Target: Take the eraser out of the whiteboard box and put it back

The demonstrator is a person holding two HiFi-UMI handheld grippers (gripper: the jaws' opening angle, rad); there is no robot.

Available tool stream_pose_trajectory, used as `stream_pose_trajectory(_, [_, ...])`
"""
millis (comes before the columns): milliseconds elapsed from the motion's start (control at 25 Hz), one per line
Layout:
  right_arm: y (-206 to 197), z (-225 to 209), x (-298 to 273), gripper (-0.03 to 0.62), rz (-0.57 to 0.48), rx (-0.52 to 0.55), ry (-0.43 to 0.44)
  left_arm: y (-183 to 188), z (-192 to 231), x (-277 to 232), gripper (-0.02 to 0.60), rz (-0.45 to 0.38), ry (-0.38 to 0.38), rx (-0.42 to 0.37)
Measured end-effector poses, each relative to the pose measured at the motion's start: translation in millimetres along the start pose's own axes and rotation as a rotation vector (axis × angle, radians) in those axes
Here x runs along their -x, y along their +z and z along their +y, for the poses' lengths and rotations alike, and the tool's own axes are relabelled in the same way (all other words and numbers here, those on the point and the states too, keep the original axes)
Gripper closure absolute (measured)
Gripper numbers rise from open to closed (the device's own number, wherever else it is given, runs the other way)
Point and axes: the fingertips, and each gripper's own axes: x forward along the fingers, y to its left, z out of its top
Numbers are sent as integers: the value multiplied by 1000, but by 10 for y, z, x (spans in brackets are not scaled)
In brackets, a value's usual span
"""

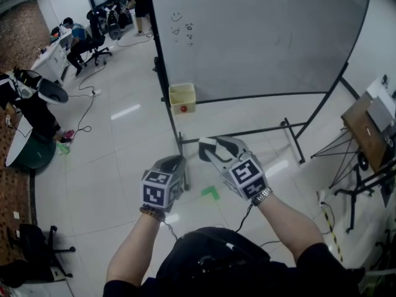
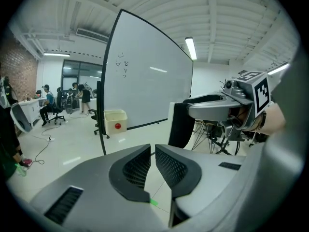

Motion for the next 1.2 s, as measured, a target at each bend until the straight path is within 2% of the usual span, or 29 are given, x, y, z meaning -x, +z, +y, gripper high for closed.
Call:
stream_pose_trajectory(400, [29,73,29,404,-15,-12,81,126,-334,2,387,-39,-138,-79])
stream_pose_trajectory(720, [87,209,161,404,-61,-3,231,244,-564,92,364,-75,-239,-153])
stream_pose_trajectory(800, [101,217,214,404,-79,-3,272,256,-626,116,337,-84,-270,-160])
stream_pose_trajectory(920, [141,203,276,404,-105,-8,328,271,-710,155,337,-102,-312,-168])
stream_pose_trajectory(1200, [196,255,365,404,-135,1,437,250,-775,192,337,-101,-337,-200])
